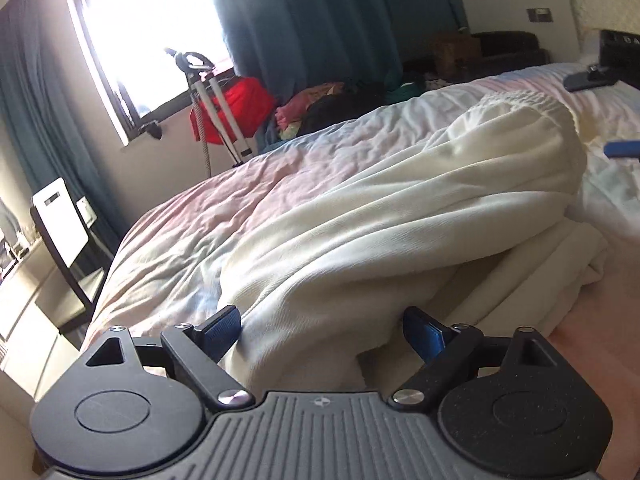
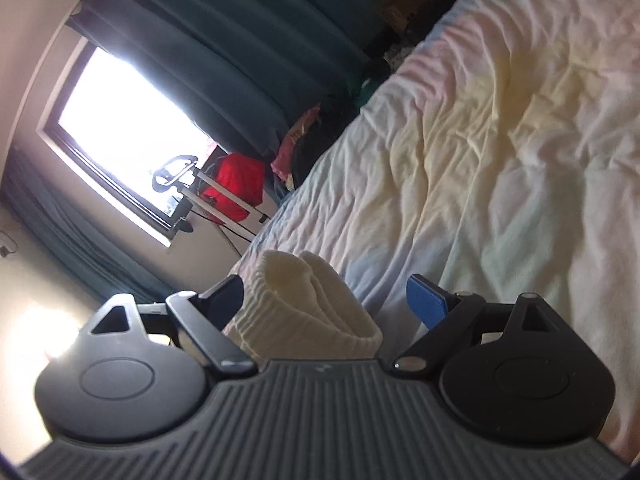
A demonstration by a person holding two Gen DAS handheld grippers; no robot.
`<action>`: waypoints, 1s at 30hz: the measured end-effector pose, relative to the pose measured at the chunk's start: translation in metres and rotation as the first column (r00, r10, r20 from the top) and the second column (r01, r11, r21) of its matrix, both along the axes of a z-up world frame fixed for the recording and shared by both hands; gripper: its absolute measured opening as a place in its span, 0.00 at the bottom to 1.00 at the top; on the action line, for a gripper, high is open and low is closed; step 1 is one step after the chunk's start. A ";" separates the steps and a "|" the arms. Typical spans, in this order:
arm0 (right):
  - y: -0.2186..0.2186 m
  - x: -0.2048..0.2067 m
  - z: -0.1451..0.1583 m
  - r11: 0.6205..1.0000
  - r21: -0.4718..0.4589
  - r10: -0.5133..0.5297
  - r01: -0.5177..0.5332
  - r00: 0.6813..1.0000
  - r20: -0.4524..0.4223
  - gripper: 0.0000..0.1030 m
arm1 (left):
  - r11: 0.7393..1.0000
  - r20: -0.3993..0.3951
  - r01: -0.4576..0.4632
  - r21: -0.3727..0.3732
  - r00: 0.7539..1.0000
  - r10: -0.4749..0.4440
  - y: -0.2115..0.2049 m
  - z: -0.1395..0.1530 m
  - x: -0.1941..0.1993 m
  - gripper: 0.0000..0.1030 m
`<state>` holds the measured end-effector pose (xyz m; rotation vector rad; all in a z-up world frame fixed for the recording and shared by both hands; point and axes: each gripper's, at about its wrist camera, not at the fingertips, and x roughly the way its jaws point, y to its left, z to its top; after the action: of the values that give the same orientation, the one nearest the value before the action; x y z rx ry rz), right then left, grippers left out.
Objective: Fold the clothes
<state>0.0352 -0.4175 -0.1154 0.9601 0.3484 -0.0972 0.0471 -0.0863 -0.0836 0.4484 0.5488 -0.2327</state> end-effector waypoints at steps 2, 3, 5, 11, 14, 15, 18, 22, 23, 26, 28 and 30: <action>0.004 0.006 -0.006 0.998 0.054 0.039 -0.039 0.999 -0.013 0.89 | 1.000 0.004 -0.008 -0.009 1.000 0.008 0.003 0.001 0.001 0.88; 0.007 0.008 -0.009 0.994 0.089 0.066 -0.065 0.998 -0.006 0.89 | 1.000 0.006 -0.009 -0.011 1.000 0.010 0.004 0.001 0.001 0.88; 0.014 0.015 -0.014 0.988 0.113 0.108 -0.105 0.994 -0.017 0.89 | 1.000 0.010 -0.011 -0.013 1.000 0.012 0.006 0.000 0.001 0.89; 0.028 0.035 -0.037 0.967 0.207 0.165 -0.146 0.983 -0.080 0.89 | 1.000 0.040 -0.025 -0.005 0.999 0.025 0.008 -0.006 0.003 0.90; 0.034 0.043 -0.041 0.963 0.220 0.177 -0.155 0.980 -0.087 0.89 | 1.000 0.054 -0.029 -0.008 0.998 0.029 0.009 -0.007 0.005 0.90; 0.035 0.045 -0.042 0.963 0.220 0.180 -0.158 0.980 -0.084 0.89 | 1.000 0.058 -0.030 -0.007 0.998 0.030 0.009 -0.007 0.005 0.90; 0.037 0.050 -0.044 0.961 0.219 0.188 -0.168 0.979 -0.075 0.89 | 1.000 0.069 -0.028 -0.002 0.997 0.028 0.010 -0.008 0.003 0.90; 0.039 0.054 -0.044 0.968 0.173 0.203 -0.184 0.974 -0.097 0.80 | 0.997 0.065 -0.001 0.079 0.998 -0.005 0.010 -0.012 -0.005 0.91; 0.038 0.054 -0.042 0.968 0.165 0.205 -0.189 0.975 -0.090 0.76 | 0.995 0.063 0.001 0.098 0.998 -0.007 0.009 -0.013 -0.007 0.91; 0.036 0.052 -0.035 0.969 0.131 0.217 -0.207 0.974 -0.066 0.66 | 0.993 0.054 0.001 0.120 0.999 -0.008 0.010 -0.012 -0.009 0.91; 0.036 0.051 -0.027 0.971 0.096 0.223 -0.217 0.973 -0.054 0.58 | 0.993 0.052 0.018 0.113 0.998 -0.024 0.009 -0.007 -0.010 0.91; 0.034 0.047 -0.018 0.966 0.098 0.240 -0.238 0.971 -0.006 0.51 | 0.992 0.071 0.042 0.120 0.996 -0.051 0.005 -0.004 -0.012 0.91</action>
<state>0.0827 -0.3838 -0.1330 1.0065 0.4867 0.1326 0.0347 -0.0814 -0.0874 0.5831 0.4817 -0.2280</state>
